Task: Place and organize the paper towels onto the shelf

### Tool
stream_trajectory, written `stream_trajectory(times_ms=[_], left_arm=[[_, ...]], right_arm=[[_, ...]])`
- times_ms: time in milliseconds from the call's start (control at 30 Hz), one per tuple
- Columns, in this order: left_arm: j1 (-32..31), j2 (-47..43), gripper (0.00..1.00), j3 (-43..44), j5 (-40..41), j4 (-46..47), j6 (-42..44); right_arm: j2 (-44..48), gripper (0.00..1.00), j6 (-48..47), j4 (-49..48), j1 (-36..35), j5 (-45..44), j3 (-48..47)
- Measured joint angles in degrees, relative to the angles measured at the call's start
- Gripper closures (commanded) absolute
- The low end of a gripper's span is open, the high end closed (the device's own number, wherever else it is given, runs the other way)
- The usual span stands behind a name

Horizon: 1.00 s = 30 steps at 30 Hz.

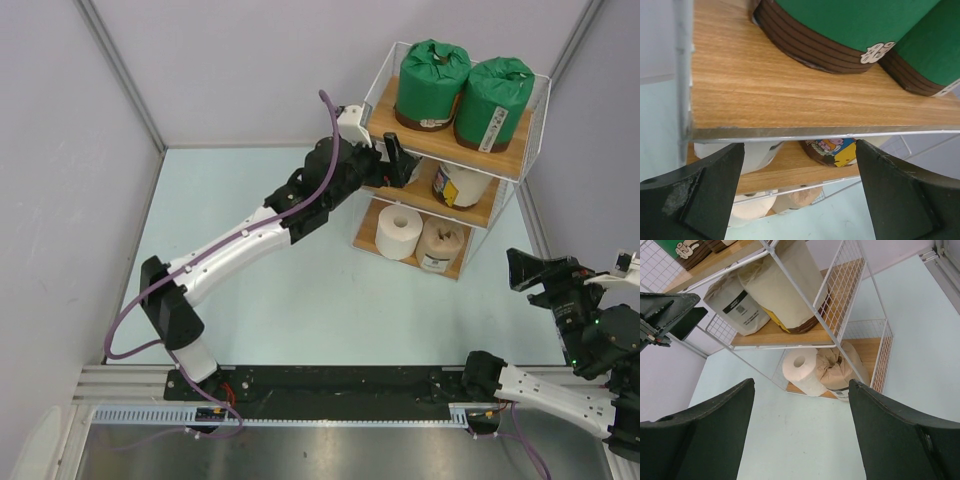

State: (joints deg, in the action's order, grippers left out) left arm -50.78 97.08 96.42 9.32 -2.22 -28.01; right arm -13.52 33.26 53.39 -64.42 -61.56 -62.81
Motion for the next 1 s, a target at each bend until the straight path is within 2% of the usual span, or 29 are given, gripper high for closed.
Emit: stream_trajectory(times_ms=[200, 467, 600, 700, 833, 1000], left_arm=[[0.0, -0.7, 0.00, -1.9, -2.2, 3.3, -0.5], [0.0, -6.1, 0.00, -10.1, -8.3, 7.9, -0.7], [0.2, -11.3, 0.00, -16.1, -14.9, 10.7, -0.9], [1.5, -17.4, 0.01, -24.3, -21.6, 15.8, -2.4], [7.7, -26.2, 0.07, -36.7, -28.2, 22.7, -6.6], [21.9, -31.5, 0.18, -45.5, -32.0, 27.2, -11.7]], right_arm=[[0.0, 0.20, 0.6, 0.6, 0.2, 0.2, 0.0], [0.0, 0.20, 1.2, 1.6, 0.3, 0.4, 0.0], [0.0, 0.20, 1.3, 1.7, 0.3, 0.4, 0.0], [0.0, 0.20, 1.3, 1.9, 0.3, 0.4, 0.0], [0.0, 0.20, 1.7, 2.4, 0.4, 0.4, 0.0], [0.0, 0.20, 2.3, 2.5, 0.4, 0.4, 0.0]])
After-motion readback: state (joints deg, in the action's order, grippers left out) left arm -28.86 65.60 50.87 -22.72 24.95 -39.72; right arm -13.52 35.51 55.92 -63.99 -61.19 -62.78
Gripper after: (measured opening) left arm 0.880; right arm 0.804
